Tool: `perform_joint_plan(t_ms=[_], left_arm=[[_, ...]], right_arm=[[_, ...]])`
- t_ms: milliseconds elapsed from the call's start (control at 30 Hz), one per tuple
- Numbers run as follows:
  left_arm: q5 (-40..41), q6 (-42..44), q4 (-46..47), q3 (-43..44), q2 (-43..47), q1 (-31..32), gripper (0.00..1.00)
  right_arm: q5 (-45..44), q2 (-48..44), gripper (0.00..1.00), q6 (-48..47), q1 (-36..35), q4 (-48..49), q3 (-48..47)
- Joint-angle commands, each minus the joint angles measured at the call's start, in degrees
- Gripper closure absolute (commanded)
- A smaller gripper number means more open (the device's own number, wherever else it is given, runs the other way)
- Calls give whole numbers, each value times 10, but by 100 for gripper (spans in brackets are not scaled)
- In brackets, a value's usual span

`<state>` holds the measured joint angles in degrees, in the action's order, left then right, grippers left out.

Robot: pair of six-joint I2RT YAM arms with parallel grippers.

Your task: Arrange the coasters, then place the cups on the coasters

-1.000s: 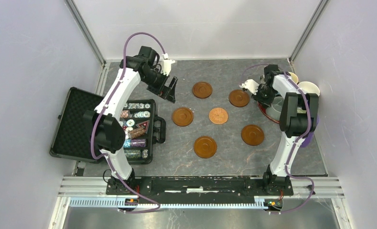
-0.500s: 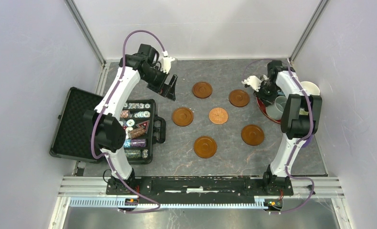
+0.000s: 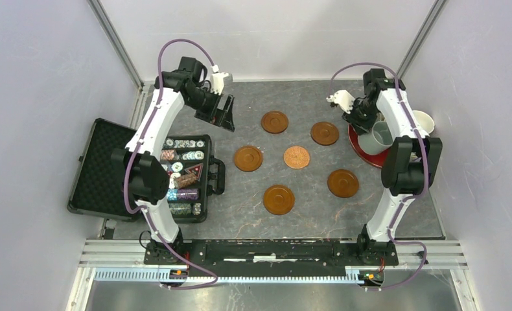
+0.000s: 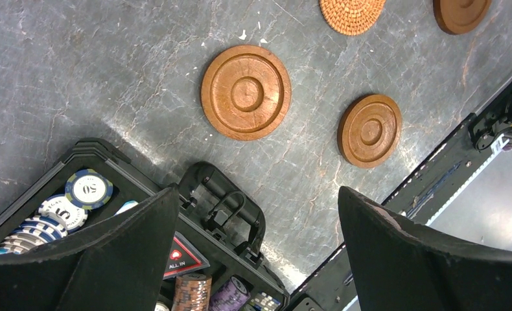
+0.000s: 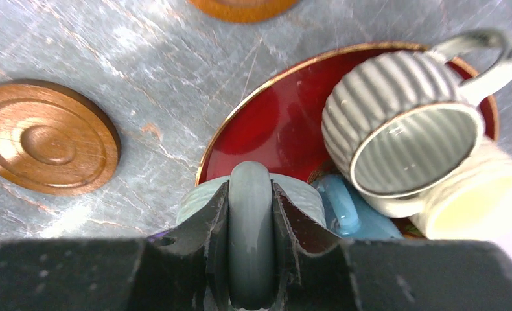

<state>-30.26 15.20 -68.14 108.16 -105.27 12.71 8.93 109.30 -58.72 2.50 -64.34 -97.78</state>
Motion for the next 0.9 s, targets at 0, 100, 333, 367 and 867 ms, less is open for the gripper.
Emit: perform_joint_plan(t_ms=[0,100,333,367,867], left_arm=[[-26,-30,-4,24,1,-19,2],[-30,-29,-8,21,6,-29,2],[-32,-30,-9,6,21,-49,2],[-32,-29,-10,4,24,-50,2],[-38,-44,-9,-23,31,-54,2]], right_arm=[[14,-49,100,18,-59,-32,-58],[13,-47,100,18,-92,-34,-73],[-5,-57,100,2,-169,-68,-61],[-12,-65,100,6,-179,-75,-49],[-71,-191,100,197,-218,-44,202]])
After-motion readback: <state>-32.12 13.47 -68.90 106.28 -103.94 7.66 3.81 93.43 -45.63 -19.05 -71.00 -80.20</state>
